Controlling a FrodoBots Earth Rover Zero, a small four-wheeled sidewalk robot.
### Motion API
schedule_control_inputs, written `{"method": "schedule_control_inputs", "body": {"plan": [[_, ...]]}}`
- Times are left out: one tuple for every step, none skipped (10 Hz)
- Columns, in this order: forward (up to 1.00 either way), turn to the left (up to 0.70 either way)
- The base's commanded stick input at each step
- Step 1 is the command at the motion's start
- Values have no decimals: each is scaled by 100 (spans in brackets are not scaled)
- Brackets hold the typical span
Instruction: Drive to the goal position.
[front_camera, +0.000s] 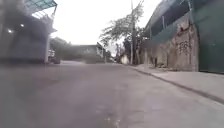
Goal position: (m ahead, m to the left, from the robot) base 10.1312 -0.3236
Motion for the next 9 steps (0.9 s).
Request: {"method": "schedule_control_inputs", "body": {"plan": [[100, 0], [100, 0], [100, 0], [100, 0], [100, 0], [100, 0], [100, 0], [100, 0], [100, -1]]}}
